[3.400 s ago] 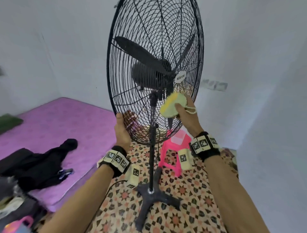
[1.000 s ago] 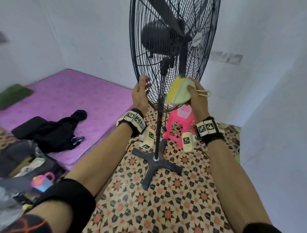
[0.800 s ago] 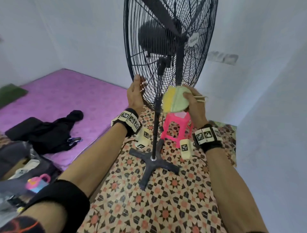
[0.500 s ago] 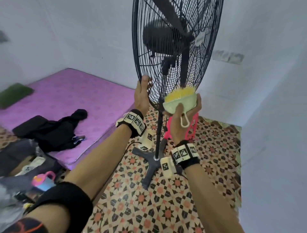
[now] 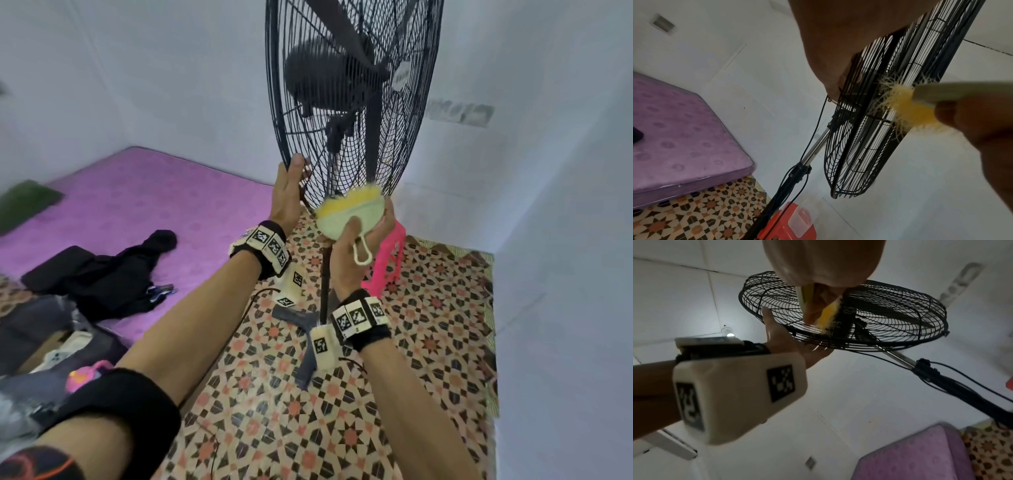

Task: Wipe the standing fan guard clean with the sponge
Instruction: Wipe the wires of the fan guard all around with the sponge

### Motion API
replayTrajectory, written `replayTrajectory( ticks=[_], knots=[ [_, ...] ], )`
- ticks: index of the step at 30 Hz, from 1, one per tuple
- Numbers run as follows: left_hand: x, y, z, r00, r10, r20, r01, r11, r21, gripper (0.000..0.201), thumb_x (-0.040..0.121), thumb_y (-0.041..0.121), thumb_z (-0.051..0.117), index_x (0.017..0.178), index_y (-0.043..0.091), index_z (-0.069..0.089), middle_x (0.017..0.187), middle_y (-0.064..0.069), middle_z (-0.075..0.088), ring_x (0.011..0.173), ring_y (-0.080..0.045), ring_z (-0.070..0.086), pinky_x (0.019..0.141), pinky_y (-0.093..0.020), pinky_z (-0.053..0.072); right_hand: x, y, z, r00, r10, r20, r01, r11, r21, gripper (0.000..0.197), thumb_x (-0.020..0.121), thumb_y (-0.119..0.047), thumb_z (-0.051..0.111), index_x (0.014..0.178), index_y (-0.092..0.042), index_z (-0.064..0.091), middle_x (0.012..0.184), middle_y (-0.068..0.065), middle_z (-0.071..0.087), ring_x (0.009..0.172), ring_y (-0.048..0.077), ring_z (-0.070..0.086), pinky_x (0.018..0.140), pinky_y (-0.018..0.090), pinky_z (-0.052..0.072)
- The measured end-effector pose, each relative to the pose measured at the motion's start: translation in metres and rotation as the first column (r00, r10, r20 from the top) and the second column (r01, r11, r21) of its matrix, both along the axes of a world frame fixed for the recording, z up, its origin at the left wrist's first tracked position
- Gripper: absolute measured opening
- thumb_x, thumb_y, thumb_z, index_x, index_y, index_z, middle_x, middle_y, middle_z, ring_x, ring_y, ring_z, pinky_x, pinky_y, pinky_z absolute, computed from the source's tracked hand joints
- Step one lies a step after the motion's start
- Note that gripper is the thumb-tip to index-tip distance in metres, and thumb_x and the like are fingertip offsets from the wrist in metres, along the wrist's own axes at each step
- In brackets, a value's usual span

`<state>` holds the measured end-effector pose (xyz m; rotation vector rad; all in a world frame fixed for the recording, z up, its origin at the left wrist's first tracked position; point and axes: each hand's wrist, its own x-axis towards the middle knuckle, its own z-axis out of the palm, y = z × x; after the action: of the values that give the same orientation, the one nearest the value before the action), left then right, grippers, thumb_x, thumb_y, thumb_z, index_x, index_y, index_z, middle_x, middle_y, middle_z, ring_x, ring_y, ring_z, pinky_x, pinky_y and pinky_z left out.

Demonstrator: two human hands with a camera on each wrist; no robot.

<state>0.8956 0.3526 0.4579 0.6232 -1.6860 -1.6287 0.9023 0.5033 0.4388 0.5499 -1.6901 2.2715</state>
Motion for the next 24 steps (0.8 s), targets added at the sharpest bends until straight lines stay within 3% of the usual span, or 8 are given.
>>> replayTrajectory(
  ticks=[2,6,9,11,14,16,18,24],
  knots=[
    [0.0,0.004,0.0,1.0,0.003,-0.009,-0.003,1.0,-0.025,0.114,0.075,0.103,0.034,0.156,0.023,0.041,0.162,-0.004,0.042,0.149,-0.021,0.04,0.122,-0.059,0.029,0.008,-0.004,-0.007,1.0,-0.024,0.002,0.024,1.0,0.013,0.052,0.103,-0.009,0.047,0.15,-0.01,0.024,0.15,0.001,0.037,0.133,0.013,0.05,0.093,0.04,0.059],
    [0.0,0.005,0.002,1.0,0.013,-0.016,-0.013,1.0,-0.019,0.117,0.074,0.104,0.033,0.152,0.018,0.045,0.159,-0.007,0.046,0.147,-0.024,0.043,0.122,-0.058,0.03,0.024,-0.003,-0.028,0.986,0.152,0.066,-0.161,0.973,0.163,0.054,0.104,-0.007,0.048,0.153,-0.013,0.025,0.157,-0.001,0.031,0.131,-0.022,0.033,0.106,0.007,0.037],
    [0.003,0.003,0.001,0.999,-0.011,-0.042,0.009,0.999,-0.043,0.113,0.075,0.102,0.033,0.149,0.018,0.049,0.156,-0.005,0.049,0.145,-0.022,0.044,0.122,-0.058,0.029,0.011,0.006,-0.025,0.987,0.117,0.11,-0.126,0.989,0.078,0.058,0.105,-0.013,0.047,0.156,-0.015,0.02,0.148,-0.004,0.039,0.126,-0.005,0.052,0.089,0.037,0.061],
    [0.001,0.002,0.0,0.999,-0.011,-0.032,0.01,1.0,-0.014,0.118,0.074,0.103,0.036,0.156,0.019,0.04,0.164,-0.006,0.039,0.151,-0.023,0.036,0.125,-0.059,0.024,0.003,0.006,-0.019,0.991,0.098,0.089,-0.101,0.995,0.027,0.055,0.107,-0.005,0.044,0.155,-0.008,0.018,0.135,-0.013,0.041,0.111,-0.015,0.057,0.073,0.037,0.064],
    [-0.003,0.003,0.001,0.999,-0.007,-0.046,0.007,1.0,-0.009,0.117,0.074,0.102,0.037,0.155,0.019,0.042,0.162,-0.005,0.043,0.15,-0.021,0.039,0.124,-0.058,0.026,0.007,0.003,-0.022,0.991,0.113,0.07,-0.123,0.981,0.153,0.057,0.106,-0.012,0.046,0.157,-0.014,0.02,0.152,-0.008,0.032,0.124,-0.022,0.043,0.093,0.021,0.055],
    [-0.004,-0.005,-0.001,0.999,0.005,-0.039,-0.006,1.0,-0.011,0.115,0.074,0.103,0.034,0.152,0.02,0.046,0.158,-0.005,0.047,0.147,-0.022,0.043,0.123,-0.059,0.028,0.011,0.007,-0.023,0.978,0.201,0.058,-0.209,0.951,0.227,0.057,0.105,-0.02,0.048,0.156,-0.02,0.023,0.156,-0.007,0.032,0.133,-0.009,0.042,0.1,0.021,0.05],
    [-0.003,-0.015,-0.005,1.0,0.008,-0.022,-0.009,1.0,-0.018,0.114,0.074,0.103,0.032,0.153,0.021,0.046,0.159,-0.007,0.046,0.148,-0.024,0.042,0.123,-0.061,0.026,0.003,0.013,-0.017,0.978,0.197,0.065,-0.206,0.959,0.195,0.056,0.105,-0.016,0.049,0.156,-0.016,0.025,0.143,-0.012,0.037,0.124,-0.002,0.053,0.082,0.018,0.057],
    [-0.007,-0.019,-0.011,1.0,0.009,-0.004,-0.009,1.0,-0.016,0.112,0.076,0.103,0.029,0.157,0.028,0.041,0.167,-0.002,0.035,0.154,-0.02,0.032,0.125,-0.062,0.02,-0.003,0.009,0.009,0.992,0.107,0.062,-0.108,0.994,0.017,0.056,0.107,-0.01,0.043,0.157,-0.014,0.018,0.127,-0.021,0.04,0.099,-0.003,0.067,0.06,0.042,0.064]
  ],
)
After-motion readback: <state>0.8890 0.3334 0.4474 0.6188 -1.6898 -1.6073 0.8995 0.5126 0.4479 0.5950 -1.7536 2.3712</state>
